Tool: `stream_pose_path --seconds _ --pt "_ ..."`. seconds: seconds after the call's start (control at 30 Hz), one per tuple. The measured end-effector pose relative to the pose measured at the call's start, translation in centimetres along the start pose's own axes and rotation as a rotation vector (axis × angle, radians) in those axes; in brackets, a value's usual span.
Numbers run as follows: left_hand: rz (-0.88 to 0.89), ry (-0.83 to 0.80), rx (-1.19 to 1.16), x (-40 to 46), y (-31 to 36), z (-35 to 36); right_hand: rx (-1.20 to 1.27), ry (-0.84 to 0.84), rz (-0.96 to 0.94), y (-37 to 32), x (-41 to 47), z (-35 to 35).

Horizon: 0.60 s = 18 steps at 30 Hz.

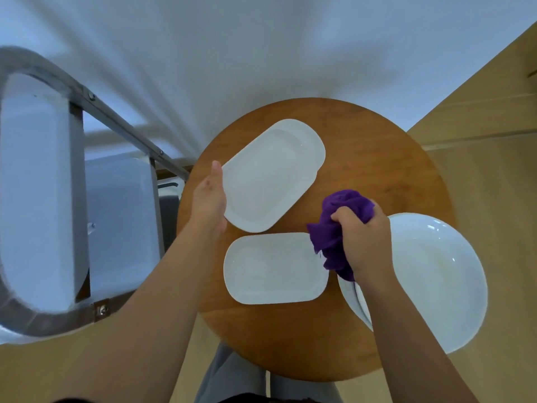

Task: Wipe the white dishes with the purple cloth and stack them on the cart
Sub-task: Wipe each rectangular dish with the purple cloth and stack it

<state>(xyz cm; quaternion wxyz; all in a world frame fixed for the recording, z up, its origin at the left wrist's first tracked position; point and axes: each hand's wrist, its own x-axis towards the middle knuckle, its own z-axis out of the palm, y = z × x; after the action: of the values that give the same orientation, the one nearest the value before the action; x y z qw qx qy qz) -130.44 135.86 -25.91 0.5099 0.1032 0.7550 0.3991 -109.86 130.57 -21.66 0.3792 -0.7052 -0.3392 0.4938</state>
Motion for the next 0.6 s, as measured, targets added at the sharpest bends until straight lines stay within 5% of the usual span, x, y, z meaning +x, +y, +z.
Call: stream_pose_path --seconds 0.4,0.6 --pt "0.395 0.177 0.693 3.4 -1.2 2.2 0.094 -0.004 0.066 0.1 2.8 -0.6" --pt "0.408 0.233 0.688 3.5 -2.2 2.7 0.107 -0.036 0.099 0.0 3.5 -0.5"
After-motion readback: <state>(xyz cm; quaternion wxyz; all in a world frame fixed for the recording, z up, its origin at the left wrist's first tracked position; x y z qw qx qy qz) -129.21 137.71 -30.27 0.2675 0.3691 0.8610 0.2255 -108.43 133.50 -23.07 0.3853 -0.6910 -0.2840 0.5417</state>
